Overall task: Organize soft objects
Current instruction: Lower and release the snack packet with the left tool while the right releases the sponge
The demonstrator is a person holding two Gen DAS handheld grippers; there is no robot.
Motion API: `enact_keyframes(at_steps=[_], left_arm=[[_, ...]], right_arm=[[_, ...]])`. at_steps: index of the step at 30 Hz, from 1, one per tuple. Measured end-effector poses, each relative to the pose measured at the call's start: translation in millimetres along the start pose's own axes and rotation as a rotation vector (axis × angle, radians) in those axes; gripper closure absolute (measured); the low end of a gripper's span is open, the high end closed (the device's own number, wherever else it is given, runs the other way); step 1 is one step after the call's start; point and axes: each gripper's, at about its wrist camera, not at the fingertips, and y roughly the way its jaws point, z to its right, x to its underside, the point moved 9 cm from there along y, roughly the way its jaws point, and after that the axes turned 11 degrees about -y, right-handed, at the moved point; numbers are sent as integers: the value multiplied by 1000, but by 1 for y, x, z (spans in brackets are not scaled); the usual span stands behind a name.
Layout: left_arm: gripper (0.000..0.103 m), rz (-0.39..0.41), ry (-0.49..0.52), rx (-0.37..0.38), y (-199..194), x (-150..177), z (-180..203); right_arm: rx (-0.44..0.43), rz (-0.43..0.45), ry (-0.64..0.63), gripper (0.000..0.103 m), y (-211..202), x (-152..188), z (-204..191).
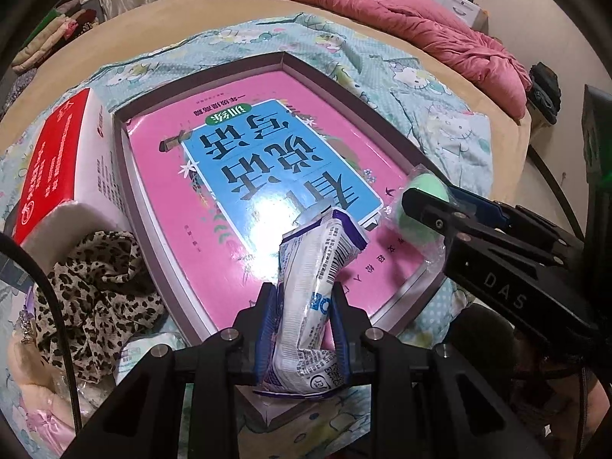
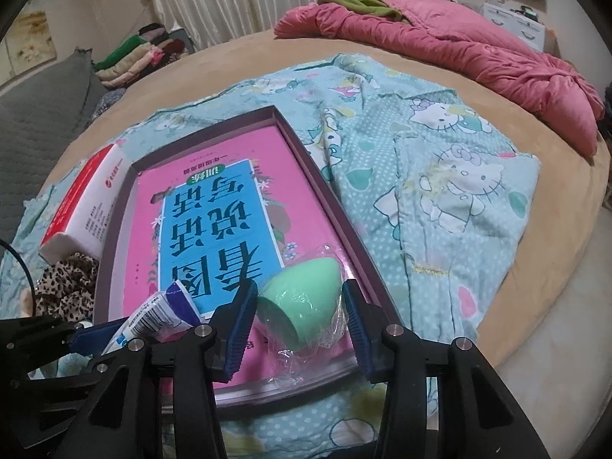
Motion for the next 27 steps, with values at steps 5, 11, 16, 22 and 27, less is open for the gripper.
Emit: enact_keyframes(at_steps=[5, 11, 16, 22, 27], left_arm=[[75, -3, -10, 15, -1, 1, -1], [71, -9, -9, 17, 0, 3, -1], [65, -11, -10, 28, -2, 4, 1], [48, -13, -8, 50, -4, 7, 3], [45, 6, -16, 54, -12, 7, 1]], right_arm=[[3, 4, 1, 55, -2, 0, 0], [7, 15, 15, 41, -5, 0, 2], [11, 32, 30, 41, -9, -1, 5], [21, 80, 66, 40, -18, -6, 13], [53, 130, 85, 27, -29, -11, 21]])
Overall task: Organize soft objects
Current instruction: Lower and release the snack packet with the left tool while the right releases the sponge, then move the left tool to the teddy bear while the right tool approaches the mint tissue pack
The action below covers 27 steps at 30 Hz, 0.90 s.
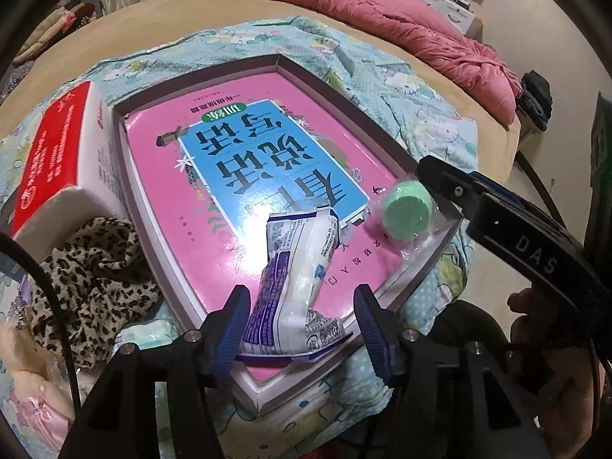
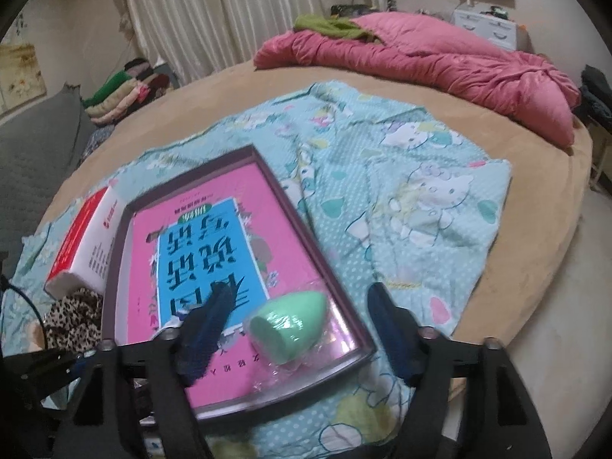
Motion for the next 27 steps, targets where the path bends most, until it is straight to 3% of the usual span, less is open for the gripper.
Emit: enact_keyframes(at_steps=[18, 27], left_arm=[[27, 167, -18, -56, -69, -7, -18], [27, 206, -88, -61, -99, -5, -49]], right_arm=[[23, 59, -15, 27, -22, -10, -9], [11, 119, -53, 26, -52, -32, -28]])
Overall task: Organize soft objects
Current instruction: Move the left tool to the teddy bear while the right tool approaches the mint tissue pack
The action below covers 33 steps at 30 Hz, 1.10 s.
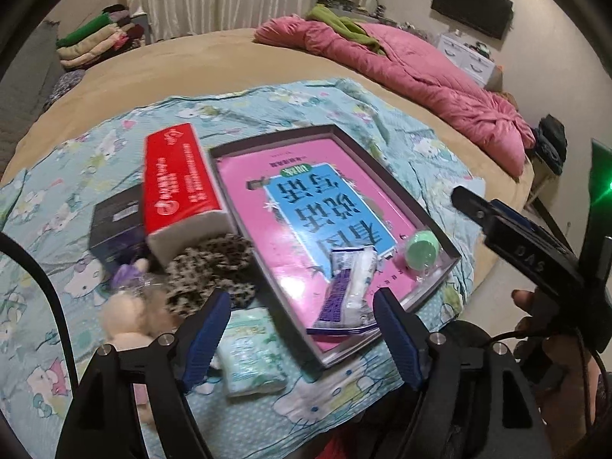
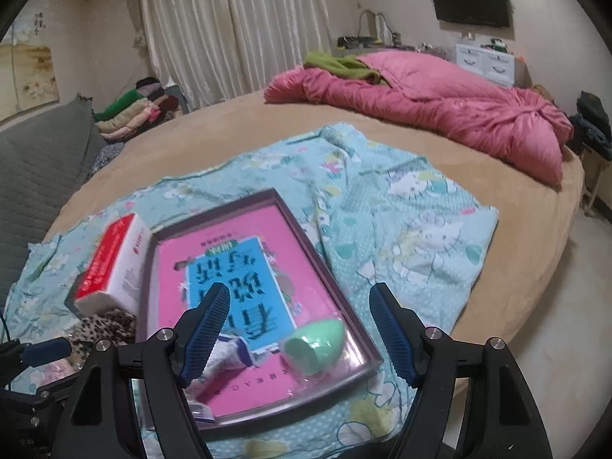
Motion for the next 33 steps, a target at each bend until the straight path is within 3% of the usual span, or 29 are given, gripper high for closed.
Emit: enact_keyframes(at_steps=[17, 24, 33], left_arm=[[27, 102, -209, -98, -64, -23, -119], [27, 97, -279, -130, -73, -18, -159], [27, 30, -269, -134, -57, 0, -165]], right_arm=[[-137, 68, -136, 26, -47, -31, -83], [-212, 35, -217, 26, -50, -21, -124], [-303, -54, -315, 26, -40, 15, -179]])
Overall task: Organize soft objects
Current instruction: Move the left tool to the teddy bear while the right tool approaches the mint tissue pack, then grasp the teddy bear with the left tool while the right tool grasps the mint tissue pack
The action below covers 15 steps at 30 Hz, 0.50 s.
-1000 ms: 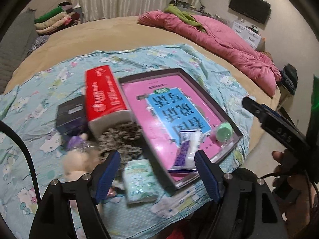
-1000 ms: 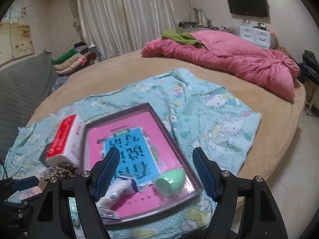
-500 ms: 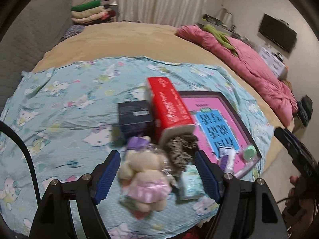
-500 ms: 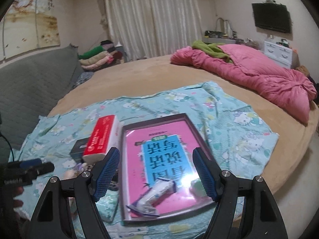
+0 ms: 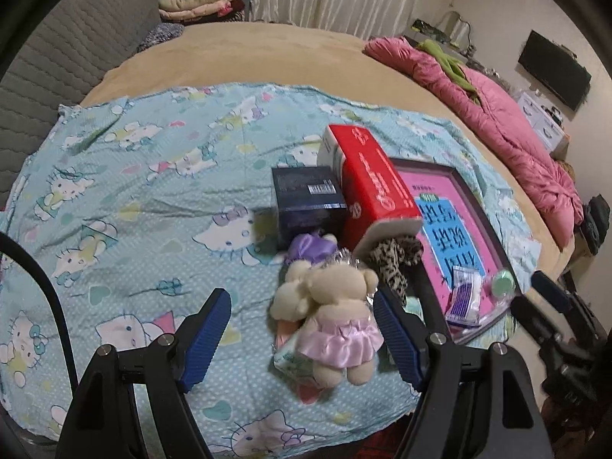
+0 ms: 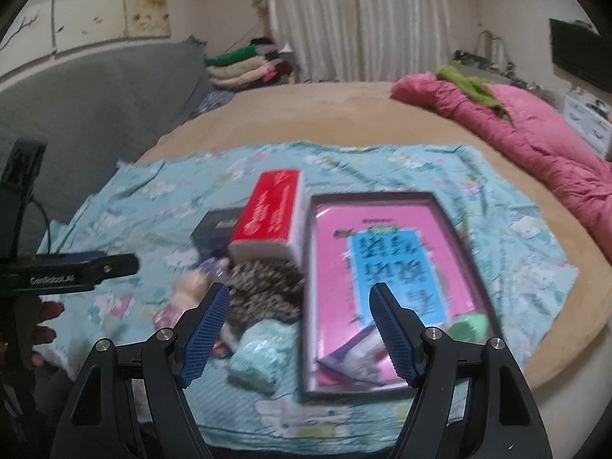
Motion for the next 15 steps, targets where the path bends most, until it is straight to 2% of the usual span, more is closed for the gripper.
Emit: enact_keyframes(at_steps=[9, 15], left_arm=[[27, -87, 57, -7, 35, 28, 19], [27, -127, 63, -15, 55, 35, 22]], right_arm=[[-16, -134, -117, 26, 32, 34, -28], [-36, -195, -174, 26, 49, 51, -38]])
